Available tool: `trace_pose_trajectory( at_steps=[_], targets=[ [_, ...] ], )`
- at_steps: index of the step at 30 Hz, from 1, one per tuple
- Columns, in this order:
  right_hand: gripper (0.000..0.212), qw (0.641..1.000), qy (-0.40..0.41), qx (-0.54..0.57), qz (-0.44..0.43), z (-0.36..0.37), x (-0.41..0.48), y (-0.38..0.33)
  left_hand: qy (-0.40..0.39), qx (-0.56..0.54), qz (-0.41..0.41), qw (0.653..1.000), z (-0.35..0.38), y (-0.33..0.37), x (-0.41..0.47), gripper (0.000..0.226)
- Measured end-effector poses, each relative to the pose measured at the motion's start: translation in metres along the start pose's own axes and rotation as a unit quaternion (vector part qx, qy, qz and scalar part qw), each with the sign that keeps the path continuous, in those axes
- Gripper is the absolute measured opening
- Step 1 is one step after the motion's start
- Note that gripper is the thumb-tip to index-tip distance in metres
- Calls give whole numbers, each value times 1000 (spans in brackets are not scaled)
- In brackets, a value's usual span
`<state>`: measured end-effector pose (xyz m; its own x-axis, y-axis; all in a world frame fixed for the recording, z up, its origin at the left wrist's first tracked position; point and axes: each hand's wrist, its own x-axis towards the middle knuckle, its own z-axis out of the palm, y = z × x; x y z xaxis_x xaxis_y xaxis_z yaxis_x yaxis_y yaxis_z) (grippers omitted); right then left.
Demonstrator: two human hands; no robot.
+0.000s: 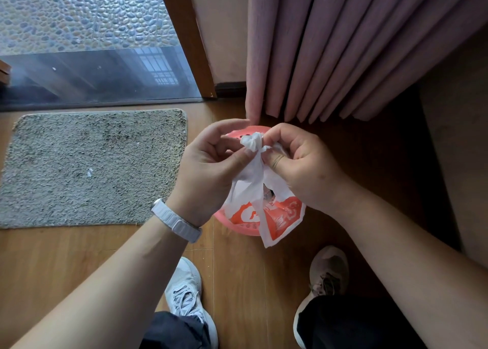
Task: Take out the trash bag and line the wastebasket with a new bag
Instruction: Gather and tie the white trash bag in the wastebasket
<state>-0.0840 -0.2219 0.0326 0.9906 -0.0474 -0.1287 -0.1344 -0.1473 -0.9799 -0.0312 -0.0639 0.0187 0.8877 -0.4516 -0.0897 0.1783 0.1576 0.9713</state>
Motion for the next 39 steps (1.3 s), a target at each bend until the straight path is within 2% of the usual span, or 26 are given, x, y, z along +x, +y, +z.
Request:
trace_pose_trajectory(
  at_steps=[5,8,11,13,15,17,20,23,25,28,32,33,34,36,37,39],
  targets=[
    [12,1000,-19,-1,-2,3,-1,0,1,53,16,998,1,-3,-1,13],
    [14,1000,-18,-1,-8,5,-1,-1,27,41,17,999,0,-1,2,13],
    [12,1000,-28,8,-5,7,0,-3,25,-52,-4,998,2,3,2,12],
    [9,1000,-18,8,-7,7,2,-3,5,-119,-9,993,6,6,1,19],
    [7,1000,8,2,-8,5,4,-1,-9,-195,-17,981,6,8,2,26],
    [8,999,44,8,-2,3,6,1,-18,-266,-25,963,4,13,4,22],
    [10,991,114,63,17,-3,9,0,-34,-299,-26,953,-2,15,6,22],
    [15,975,122,186,11,-7,11,-4,-45,-304,-14,951,-1,17,5,28],
    [20,961,85,264,-6,-7,10,-6,-19,-297,-7,955,1,18,7,31],
    [25,945,43,324,-17,-6,8,-8,-3,-261,1,965,1,17,10,30],
    [27,918,54,393,15,-16,10,-7,16,-85,-10,996,-12,7,9,23],
    [27,920,64,387,21,-19,10,-6,30,-43,-15,998,-18,4,9,19],
    [26,939,74,336,17,-20,10,-3,43,-6,-18,999,-24,1,9,16],
    [22,992,76,102,-9,-22,7,4,58,66,-19,996,-35,-6,8,17],
    [20,998,66,-15,-16,-23,5,8,62,94,-17,994,-39,-8,8,19],
    [17,992,62,-112,-9,-26,4,14,63,122,-6,991,-45,-9,8,18]
  ],
)
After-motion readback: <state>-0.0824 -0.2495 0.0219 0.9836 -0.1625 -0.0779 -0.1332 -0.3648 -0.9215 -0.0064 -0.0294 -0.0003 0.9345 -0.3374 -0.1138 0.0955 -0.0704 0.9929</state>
